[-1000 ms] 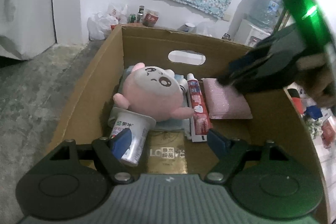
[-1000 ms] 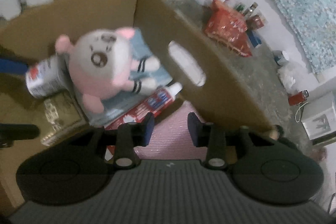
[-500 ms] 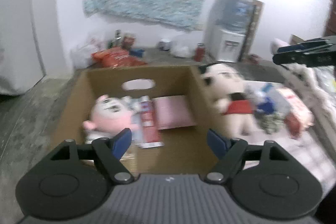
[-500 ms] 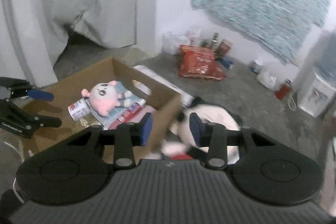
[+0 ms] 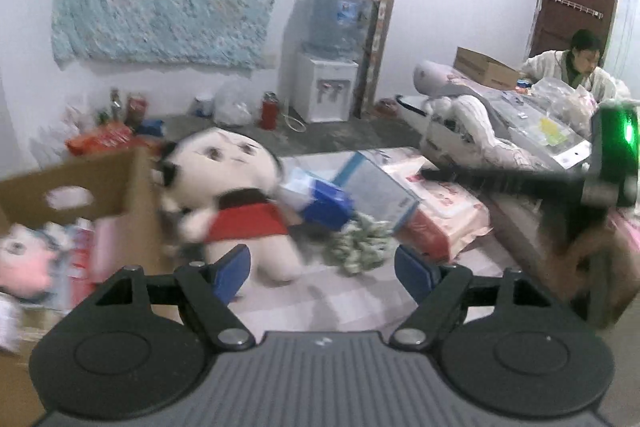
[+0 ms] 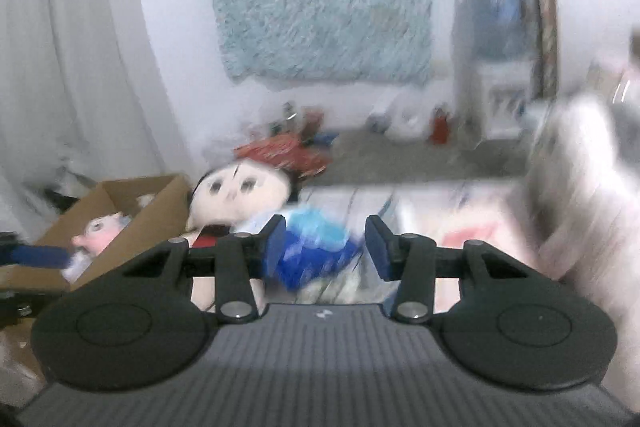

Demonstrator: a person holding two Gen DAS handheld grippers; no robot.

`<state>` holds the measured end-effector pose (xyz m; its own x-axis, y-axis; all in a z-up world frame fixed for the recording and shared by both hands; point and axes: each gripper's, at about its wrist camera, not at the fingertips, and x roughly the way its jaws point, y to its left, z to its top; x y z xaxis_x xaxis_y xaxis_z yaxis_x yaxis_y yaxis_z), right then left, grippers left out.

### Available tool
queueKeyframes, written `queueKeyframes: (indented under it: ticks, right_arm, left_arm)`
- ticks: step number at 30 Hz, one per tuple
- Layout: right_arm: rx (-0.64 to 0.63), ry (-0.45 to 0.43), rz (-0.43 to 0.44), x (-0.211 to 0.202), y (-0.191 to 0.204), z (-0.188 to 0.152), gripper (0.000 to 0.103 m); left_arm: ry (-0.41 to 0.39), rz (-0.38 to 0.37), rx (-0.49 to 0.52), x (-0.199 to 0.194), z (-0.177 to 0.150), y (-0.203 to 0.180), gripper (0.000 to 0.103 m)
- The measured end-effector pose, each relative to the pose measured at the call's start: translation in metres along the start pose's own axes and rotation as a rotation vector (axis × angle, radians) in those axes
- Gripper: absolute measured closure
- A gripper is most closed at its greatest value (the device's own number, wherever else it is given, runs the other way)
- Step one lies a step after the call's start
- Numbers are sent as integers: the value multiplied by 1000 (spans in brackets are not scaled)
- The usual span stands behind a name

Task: Organize soft objects
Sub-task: 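Grasp the green floral scrunchie with the right tool while the left tool grasps the blue wet-wipes pack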

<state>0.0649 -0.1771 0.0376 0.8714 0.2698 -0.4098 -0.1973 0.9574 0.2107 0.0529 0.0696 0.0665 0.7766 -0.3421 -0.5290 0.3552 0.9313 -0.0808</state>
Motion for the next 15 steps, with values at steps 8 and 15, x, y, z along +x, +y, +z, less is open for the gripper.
queueKeyframes:
  ticks: [8,15]
  right_arm:
    - [-147,214,-42,50,-1,-33,55]
    - [-122,286,-46,71,2,-44,55]
  left_arm:
    - [52,23,89,81,15,-24,17]
    - [142,-48,-50,132,3,-17,45]
